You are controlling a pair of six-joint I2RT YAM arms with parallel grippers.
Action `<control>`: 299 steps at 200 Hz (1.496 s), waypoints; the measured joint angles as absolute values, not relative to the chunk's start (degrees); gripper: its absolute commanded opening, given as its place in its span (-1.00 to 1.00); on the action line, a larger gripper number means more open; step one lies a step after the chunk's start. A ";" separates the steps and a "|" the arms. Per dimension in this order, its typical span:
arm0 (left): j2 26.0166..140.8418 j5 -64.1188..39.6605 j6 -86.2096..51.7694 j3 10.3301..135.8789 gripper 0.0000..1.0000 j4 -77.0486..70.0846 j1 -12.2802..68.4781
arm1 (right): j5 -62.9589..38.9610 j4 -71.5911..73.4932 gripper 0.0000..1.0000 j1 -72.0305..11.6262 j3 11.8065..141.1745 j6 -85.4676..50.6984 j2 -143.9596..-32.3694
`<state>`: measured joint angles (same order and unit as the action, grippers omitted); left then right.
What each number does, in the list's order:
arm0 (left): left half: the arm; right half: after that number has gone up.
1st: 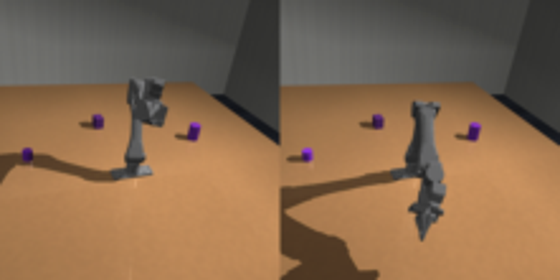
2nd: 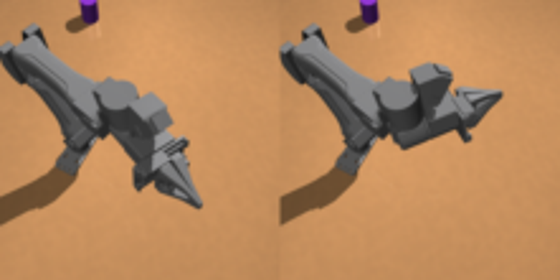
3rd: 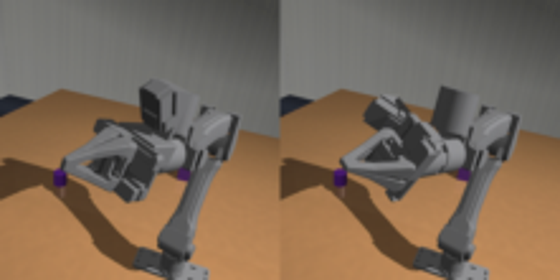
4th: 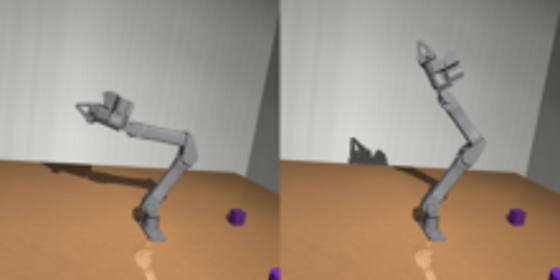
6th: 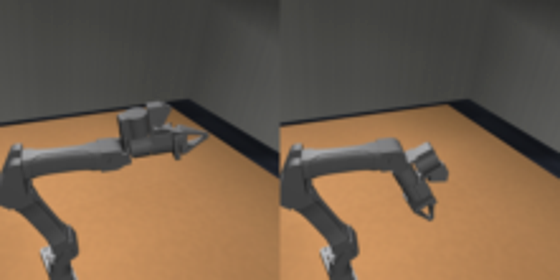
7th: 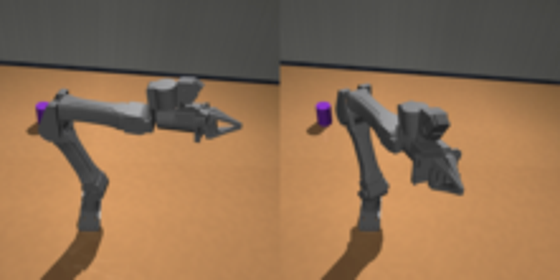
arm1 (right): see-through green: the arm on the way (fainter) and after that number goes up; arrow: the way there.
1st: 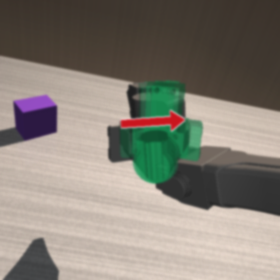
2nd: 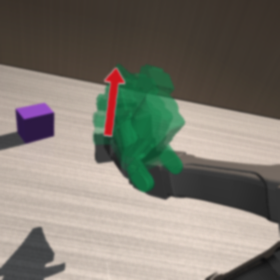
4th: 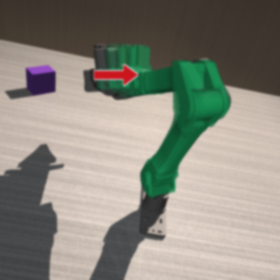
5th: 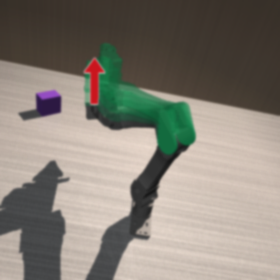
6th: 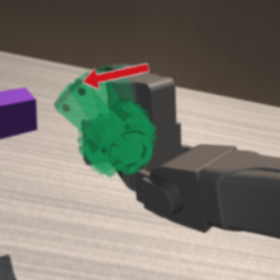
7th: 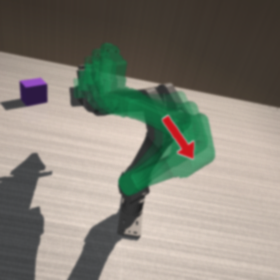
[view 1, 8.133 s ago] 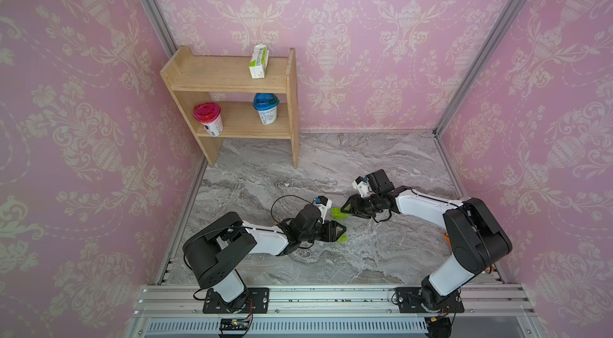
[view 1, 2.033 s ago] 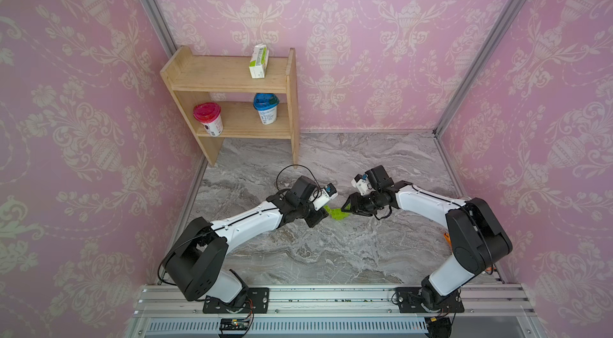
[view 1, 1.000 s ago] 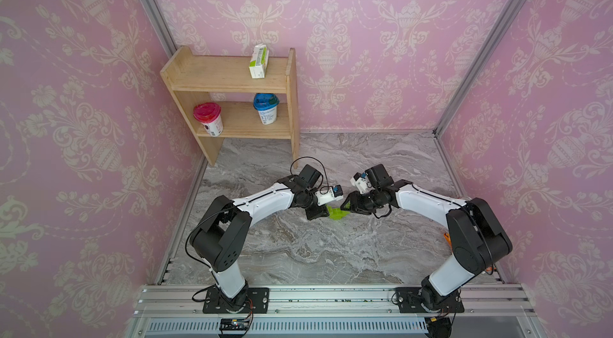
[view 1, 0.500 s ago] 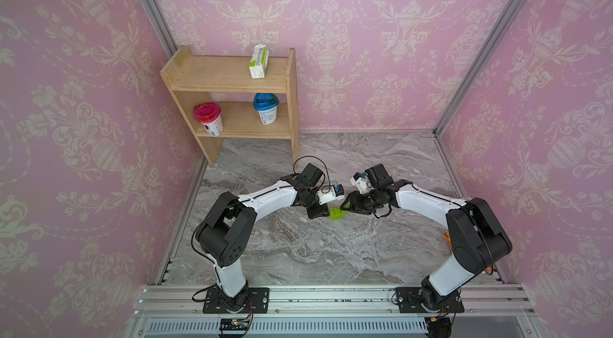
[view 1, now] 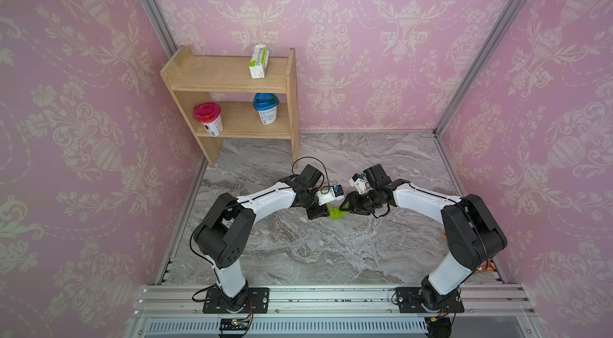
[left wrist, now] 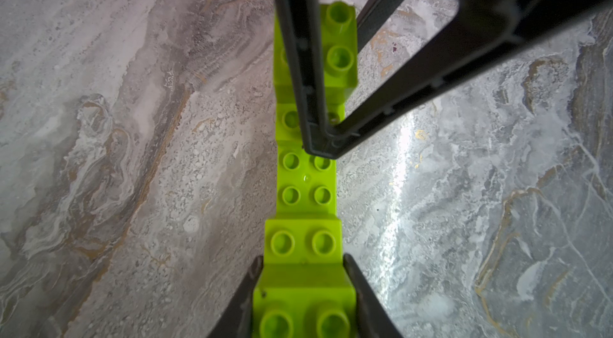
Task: Assemble the letter v with lego
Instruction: Assemble the lego brick with the lego brick.
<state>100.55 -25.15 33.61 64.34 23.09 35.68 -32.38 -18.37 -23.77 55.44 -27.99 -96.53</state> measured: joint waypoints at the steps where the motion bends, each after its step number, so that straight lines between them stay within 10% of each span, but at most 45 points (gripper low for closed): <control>1: 100.55 -25.15 33.61 64.34 -1.00 23.07 35.68 | -32.38 -18.37 0.09 -23.77 55.44 -27.99 -96.55; 299: 97.21 -23.64 31.40 61.73 -1.00 21.91 35.68 | -32.34 -18.35 -0.14 -24.71 56.21 -27.99 -97.73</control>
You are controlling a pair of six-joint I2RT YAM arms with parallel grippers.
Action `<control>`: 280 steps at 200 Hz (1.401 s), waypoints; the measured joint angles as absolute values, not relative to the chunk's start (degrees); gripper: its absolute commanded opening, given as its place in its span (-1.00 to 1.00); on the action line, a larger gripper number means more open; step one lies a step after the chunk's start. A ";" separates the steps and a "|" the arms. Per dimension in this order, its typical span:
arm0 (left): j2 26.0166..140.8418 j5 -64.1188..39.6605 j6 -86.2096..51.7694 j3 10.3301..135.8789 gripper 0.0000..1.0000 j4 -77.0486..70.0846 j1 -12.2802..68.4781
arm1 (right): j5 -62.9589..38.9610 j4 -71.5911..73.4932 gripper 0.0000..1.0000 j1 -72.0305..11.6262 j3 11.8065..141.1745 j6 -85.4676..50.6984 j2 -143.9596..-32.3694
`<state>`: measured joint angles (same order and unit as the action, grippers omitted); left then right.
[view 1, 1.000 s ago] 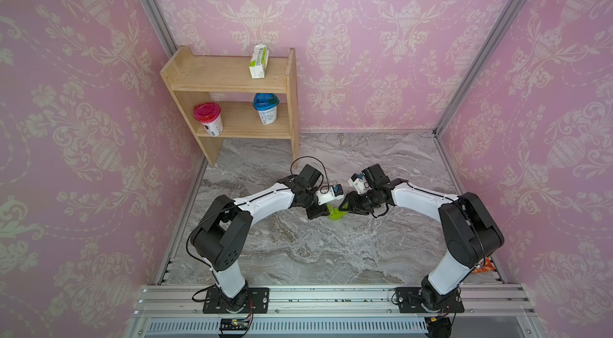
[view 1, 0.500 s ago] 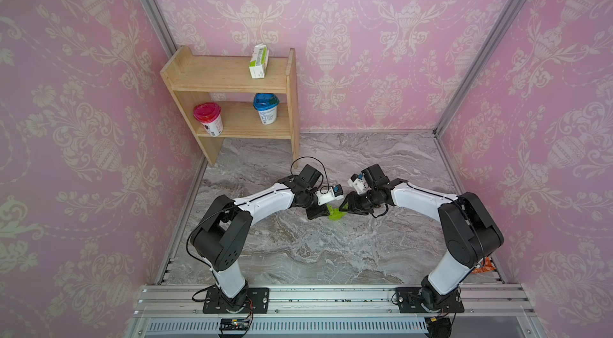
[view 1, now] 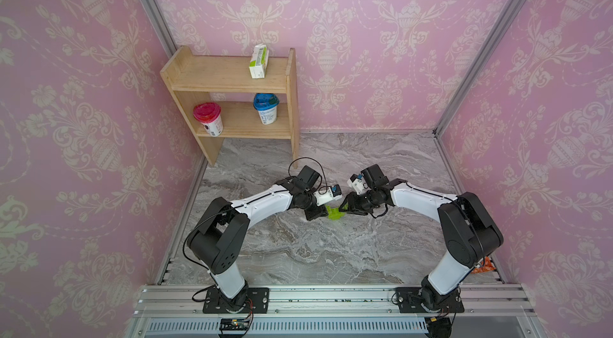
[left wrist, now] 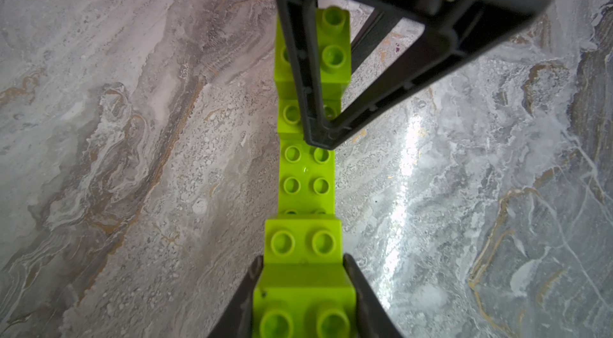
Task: Assemble the letter v with lego
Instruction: Assemble the lego brick with the lego brick.
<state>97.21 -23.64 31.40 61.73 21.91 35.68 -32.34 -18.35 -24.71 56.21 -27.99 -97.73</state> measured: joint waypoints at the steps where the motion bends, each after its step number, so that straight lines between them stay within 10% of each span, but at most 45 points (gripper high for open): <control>1: 97.21 -23.64 31.35 61.73 -1.00 21.91 35.68 | -32.34 -18.35 -0.15 -24.71 56.21 -27.99 -97.73; 280: 98.32 -21.85 28.47 61.76 -1.00 21.63 36.29 | -32.14 -18.39 -0.15 -24.97 56.73 -26.96 -98.15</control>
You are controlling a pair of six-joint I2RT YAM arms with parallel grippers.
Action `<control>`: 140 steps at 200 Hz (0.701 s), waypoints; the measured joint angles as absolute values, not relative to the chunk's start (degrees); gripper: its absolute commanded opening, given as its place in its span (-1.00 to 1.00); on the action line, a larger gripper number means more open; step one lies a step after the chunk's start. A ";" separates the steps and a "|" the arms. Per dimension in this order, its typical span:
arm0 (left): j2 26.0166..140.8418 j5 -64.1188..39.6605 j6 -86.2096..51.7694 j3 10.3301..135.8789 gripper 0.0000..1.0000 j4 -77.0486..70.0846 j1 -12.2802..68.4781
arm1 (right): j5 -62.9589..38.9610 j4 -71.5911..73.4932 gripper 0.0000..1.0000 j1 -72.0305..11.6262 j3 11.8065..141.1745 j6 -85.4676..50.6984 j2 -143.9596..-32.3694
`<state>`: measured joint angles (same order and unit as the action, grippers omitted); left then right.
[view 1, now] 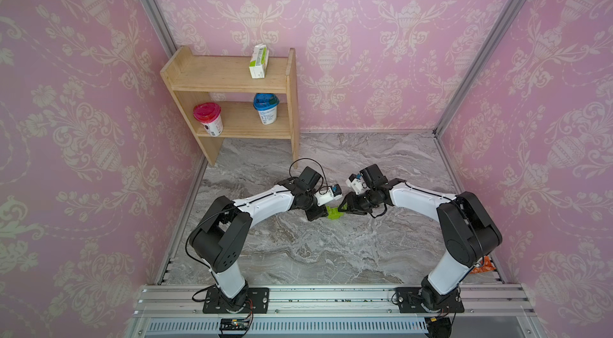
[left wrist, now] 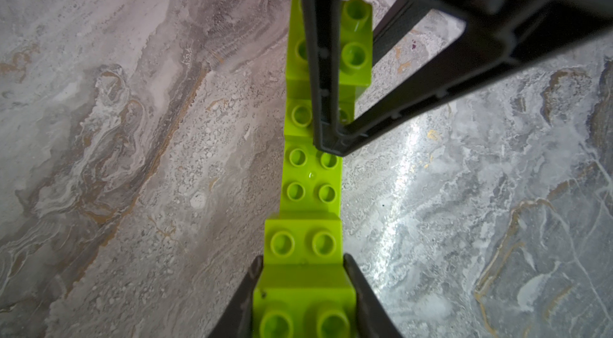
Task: Assemble the letter v with lego
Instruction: Assemble the lego brick with the lego brick.
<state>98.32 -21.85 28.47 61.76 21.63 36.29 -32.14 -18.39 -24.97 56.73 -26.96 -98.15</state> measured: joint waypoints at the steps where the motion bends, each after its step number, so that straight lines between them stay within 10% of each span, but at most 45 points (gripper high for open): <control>1: 98.32 -21.87 28.47 61.76 -1.00 21.67 36.29 | -32.14 -18.37 -0.15 -24.97 56.73 -26.96 -98.15; 140: 98.32 -22.33 27.27 62.11 -1.00 23.20 36.40 | -32.14 -18.39 -0.15 -25.28 56.73 -26.94 -98.15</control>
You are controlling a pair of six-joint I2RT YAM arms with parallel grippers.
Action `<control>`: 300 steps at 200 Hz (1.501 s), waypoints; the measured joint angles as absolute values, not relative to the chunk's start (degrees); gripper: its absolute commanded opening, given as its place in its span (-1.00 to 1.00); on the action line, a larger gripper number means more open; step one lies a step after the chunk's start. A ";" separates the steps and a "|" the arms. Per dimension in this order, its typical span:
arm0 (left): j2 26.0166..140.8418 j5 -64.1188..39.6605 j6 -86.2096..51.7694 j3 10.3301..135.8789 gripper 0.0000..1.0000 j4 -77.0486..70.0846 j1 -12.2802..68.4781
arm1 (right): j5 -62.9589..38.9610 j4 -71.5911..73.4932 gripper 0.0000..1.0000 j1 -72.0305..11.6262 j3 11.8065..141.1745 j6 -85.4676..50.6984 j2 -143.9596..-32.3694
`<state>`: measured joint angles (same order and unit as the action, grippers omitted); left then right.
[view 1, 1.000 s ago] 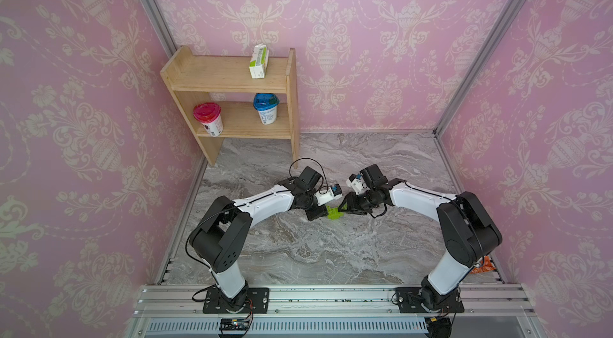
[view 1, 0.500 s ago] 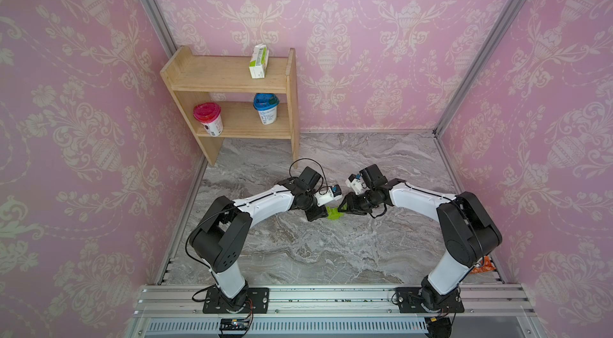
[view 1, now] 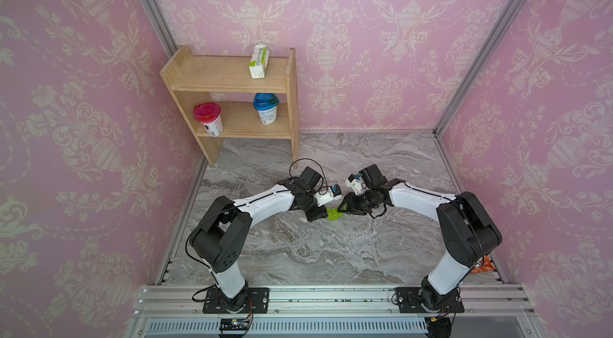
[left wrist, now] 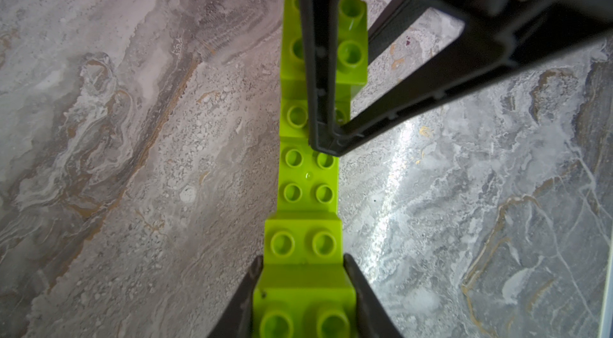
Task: Assemble the letter v with lego
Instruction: Assemble the lego brick with the lego brick.
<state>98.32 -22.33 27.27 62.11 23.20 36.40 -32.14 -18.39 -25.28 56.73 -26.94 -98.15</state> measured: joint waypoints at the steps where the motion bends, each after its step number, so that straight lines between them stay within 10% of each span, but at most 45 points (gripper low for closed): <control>1: 98.32 -22.33 27.24 62.08 -1.00 23.20 36.42 | -32.14 -18.39 -0.15 -25.28 56.73 -26.94 -98.15; 300: 97.17 -21.19 26.39 60.12 -1.00 22.22 37.41 | -32.21 -18.57 -0.16 -25.65 56.73 -26.70 -98.15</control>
